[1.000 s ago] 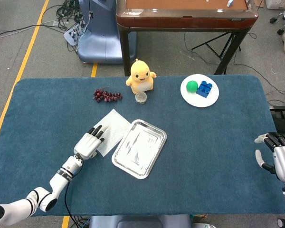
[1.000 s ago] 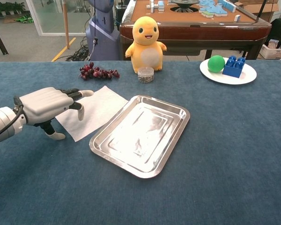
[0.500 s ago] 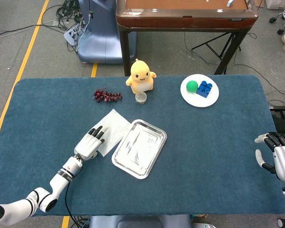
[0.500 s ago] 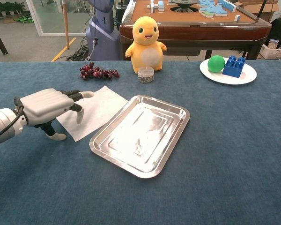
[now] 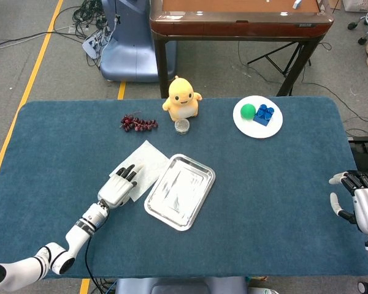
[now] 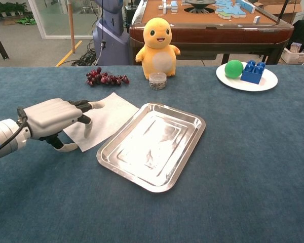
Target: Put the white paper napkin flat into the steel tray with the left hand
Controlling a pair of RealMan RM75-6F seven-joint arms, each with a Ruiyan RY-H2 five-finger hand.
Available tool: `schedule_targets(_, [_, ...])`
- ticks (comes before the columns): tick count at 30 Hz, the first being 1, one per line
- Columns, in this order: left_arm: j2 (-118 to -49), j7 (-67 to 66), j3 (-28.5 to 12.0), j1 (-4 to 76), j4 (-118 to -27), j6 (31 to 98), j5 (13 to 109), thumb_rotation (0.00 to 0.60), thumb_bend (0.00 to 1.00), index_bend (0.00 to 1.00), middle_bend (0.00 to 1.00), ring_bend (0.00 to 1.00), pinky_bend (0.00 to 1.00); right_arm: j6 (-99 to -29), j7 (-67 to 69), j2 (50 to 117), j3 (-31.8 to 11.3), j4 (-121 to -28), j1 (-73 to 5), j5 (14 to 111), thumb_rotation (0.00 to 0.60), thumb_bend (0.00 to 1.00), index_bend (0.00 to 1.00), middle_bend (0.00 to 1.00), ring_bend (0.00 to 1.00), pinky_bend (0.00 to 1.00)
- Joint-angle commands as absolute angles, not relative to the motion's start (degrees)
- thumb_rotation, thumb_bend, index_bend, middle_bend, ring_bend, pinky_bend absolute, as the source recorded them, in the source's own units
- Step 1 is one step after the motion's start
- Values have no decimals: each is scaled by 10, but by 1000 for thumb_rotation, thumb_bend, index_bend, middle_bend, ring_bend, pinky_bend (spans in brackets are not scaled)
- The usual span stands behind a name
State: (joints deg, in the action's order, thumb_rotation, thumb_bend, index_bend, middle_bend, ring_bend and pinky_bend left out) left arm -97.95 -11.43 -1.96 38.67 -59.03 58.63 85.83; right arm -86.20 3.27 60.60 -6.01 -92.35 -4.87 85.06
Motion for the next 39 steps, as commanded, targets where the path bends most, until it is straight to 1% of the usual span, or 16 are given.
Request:
schedule_targets(1, [-979, -115, -20, 386, -592, 587, 858, 600, 339, 477, 0, 0, 158, -862, 33, 606, -60, -924, -49, 851, 600, 455, 409, 366, 222, 200])
schedule_targets(14, [-977, -115, -20, 386, -597, 583, 853, 600, 379, 501, 0, 0, 158, -862, 32, 606, -60, -924, -49, 850, 600, 455, 409, 366, 222, 200])
schedule_targets(18, [-978, -114, -20, 386, -597, 583, 853, 600, 396, 525, 0, 0, 158, -862, 33, 606, -60, -924, -49, 851, 600, 455, 409, 366, 222, 200])
schedule_targets(33, [-977, -87, -16, 385, -596, 586, 859, 600, 405, 588, 0, 0, 158, -863, 33, 606, -61, -924, -49, 851, 600, 455, 409, 366, 222, 200])
schedule_targets(39, [-975, -69, -14, 384, -593, 591, 865, 600, 438, 602, 0, 0, 158, -863, 34, 605, -61, -924, -48, 850, 600, 455, 409, 366, 222, 200])
